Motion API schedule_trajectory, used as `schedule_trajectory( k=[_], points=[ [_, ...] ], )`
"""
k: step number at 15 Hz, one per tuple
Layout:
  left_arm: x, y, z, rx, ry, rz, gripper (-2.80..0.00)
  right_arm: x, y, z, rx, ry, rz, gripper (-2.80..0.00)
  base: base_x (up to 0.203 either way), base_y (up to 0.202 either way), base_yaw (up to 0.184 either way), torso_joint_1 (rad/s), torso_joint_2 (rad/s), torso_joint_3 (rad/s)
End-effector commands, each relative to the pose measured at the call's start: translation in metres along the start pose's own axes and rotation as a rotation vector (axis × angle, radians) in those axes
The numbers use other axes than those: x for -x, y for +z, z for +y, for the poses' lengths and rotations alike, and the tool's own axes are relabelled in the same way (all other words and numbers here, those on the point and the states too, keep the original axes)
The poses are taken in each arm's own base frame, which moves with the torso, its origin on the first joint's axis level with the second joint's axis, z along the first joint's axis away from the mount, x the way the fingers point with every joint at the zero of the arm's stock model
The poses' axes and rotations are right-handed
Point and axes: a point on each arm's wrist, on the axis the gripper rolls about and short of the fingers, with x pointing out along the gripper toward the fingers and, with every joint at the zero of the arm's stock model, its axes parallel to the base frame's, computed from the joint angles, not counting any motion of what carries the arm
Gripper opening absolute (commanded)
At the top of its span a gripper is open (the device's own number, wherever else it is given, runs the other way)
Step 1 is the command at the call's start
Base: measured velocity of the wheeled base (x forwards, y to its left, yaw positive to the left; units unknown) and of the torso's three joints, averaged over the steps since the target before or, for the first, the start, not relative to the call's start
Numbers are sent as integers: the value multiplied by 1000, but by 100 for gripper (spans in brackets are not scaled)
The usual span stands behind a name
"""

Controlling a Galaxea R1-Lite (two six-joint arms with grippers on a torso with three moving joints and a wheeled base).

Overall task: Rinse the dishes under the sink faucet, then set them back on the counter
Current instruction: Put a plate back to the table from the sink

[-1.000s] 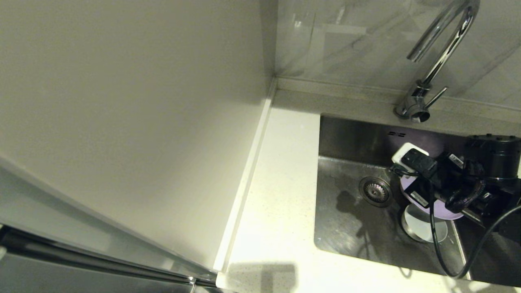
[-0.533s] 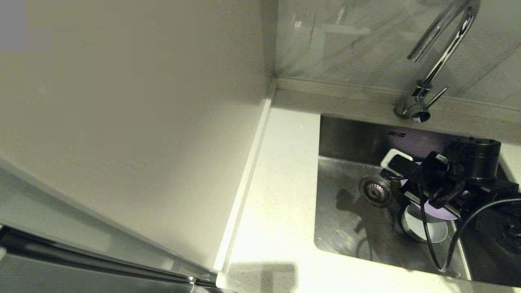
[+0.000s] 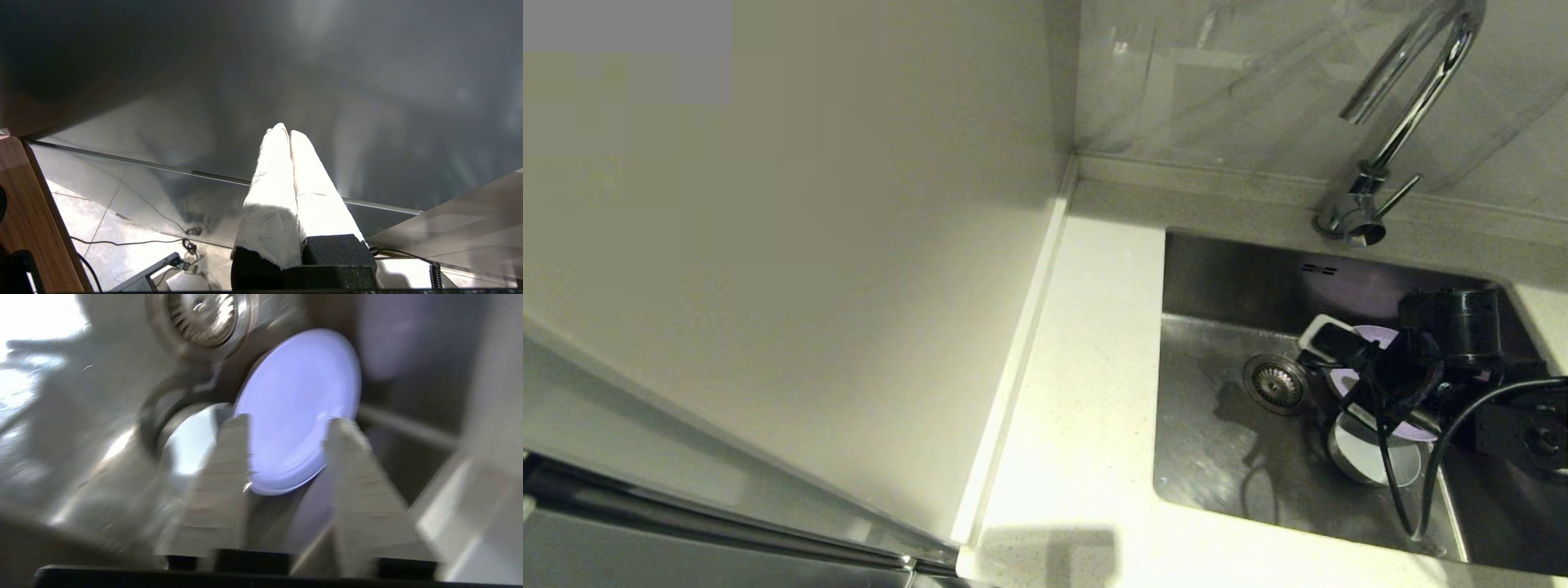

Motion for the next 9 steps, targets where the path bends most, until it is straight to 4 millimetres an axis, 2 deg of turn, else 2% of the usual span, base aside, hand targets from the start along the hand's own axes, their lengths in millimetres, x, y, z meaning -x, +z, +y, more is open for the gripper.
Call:
schedule_trajectory(
  k=[1,5,9],
  points=[
    [0,-1,0,1,0,3,-280,1,0,-1,-64,40,46,0,0,0,0,0,0,0],
    [0,-1,0,1,0,3,-280,2,7,3,-250,119,134,0,0,0,0,0,0,0],
    [0,-1,0,1,0,3,-280,-7,35,16,-436,74,140,0,0,0,0,0,0,0]
  ],
)
